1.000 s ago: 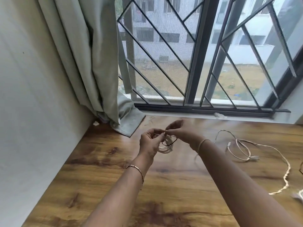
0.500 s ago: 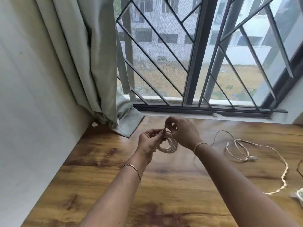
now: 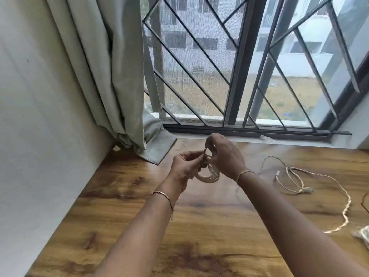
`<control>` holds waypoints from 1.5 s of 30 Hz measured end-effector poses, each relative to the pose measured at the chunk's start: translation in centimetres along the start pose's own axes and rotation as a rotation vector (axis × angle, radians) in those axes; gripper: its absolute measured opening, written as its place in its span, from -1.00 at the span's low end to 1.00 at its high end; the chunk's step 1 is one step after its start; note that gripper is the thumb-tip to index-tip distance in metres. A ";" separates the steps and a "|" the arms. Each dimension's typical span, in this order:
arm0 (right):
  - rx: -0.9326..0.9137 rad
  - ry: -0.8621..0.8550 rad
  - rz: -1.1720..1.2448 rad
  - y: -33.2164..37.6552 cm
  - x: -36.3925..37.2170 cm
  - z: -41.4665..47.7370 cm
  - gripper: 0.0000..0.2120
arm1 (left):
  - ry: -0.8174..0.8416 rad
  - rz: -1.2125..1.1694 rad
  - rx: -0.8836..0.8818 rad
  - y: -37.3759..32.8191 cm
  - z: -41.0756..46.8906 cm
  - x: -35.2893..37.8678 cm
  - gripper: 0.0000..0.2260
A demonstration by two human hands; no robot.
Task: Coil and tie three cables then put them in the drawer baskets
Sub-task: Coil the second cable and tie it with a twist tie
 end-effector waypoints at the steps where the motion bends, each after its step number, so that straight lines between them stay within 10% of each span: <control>1: 0.004 -0.016 -0.005 -0.1 -0.1 0.0 -0.83 | 0.004 0.013 0.000 0.0 0.0 0.0 -0.87; 45: 0.083 0.012 0.271 -0.9 -0.2 -1.1 -0.86 | -0.073 -0.024 -0.001 1.0 -0.6 -0.5 -0.88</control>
Point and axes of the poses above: each hand's wrist, its own z-axis towards the middle knuckle, its own x-axis out of the palm, y = z × x, the point moved 8 cm from there along z, towards the middle knuckle, and after that the axes turned 8 degrees about -x, right-handed, at the moved point
